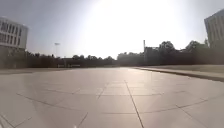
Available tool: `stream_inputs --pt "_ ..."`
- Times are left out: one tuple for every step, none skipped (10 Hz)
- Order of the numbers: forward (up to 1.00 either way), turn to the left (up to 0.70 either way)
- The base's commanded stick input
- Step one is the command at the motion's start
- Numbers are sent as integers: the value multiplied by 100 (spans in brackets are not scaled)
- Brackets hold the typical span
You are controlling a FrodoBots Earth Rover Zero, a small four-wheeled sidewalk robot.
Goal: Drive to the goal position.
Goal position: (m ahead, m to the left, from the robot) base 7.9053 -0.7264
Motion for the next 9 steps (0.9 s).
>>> stream_inputs --pt "6 -1" --pt "7 0" --pt "7 0" --pt "7 0" --pt "6 0" --pt "6 0" --pt "7 0" --pt "6 -1" --pt "7 0"
